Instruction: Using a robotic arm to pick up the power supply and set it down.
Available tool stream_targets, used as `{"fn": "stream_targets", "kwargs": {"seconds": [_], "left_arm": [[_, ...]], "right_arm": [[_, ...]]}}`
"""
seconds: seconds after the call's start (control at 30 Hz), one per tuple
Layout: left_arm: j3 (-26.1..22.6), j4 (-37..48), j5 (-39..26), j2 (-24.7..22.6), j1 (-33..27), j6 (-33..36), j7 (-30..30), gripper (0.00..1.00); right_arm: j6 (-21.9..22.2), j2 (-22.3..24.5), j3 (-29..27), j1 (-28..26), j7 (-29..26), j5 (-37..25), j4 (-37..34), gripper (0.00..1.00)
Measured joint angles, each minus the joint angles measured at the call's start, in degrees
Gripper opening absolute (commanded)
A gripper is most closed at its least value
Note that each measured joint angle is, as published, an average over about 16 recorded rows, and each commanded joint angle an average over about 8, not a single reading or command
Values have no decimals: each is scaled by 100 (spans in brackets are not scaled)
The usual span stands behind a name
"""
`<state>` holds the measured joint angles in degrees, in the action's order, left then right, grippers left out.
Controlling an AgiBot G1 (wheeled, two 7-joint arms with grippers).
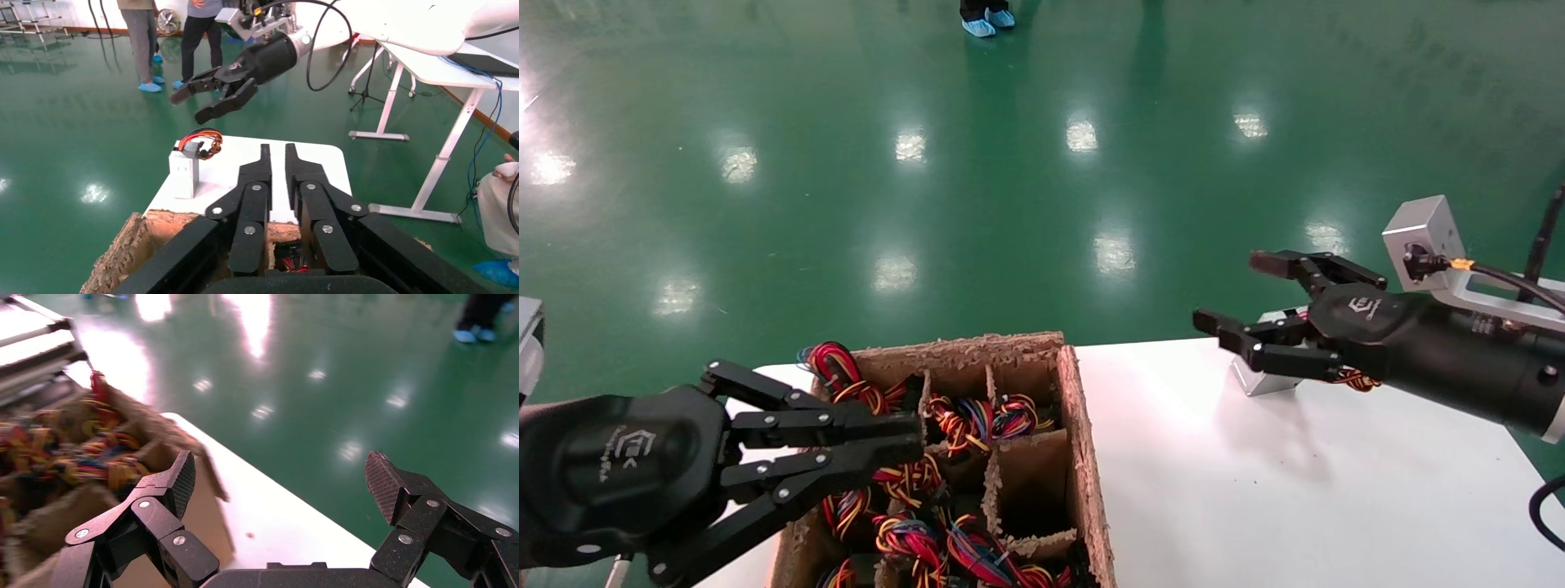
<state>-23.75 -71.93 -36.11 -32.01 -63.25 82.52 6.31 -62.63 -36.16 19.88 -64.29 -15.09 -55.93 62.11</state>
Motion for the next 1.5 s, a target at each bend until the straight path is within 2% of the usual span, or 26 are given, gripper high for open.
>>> {"fn": "stream_targets", "kwargs": {"seconds": [1.0, 1.23, 1.5], "left_arm": [[0, 1, 0, 0, 0, -1, 0, 100], [0, 1, 1, 1, 1, -1, 0, 100], [0, 2, 1, 1, 2, -2, -1, 100]], "right_arm": [[-2160, 107, -362, 255, 407, 1319, 1075, 100], [-2399, 120, -406, 285, 452, 1471, 1194, 100], [-2404, 123, -410, 289, 452, 1476, 1195, 100]]}}
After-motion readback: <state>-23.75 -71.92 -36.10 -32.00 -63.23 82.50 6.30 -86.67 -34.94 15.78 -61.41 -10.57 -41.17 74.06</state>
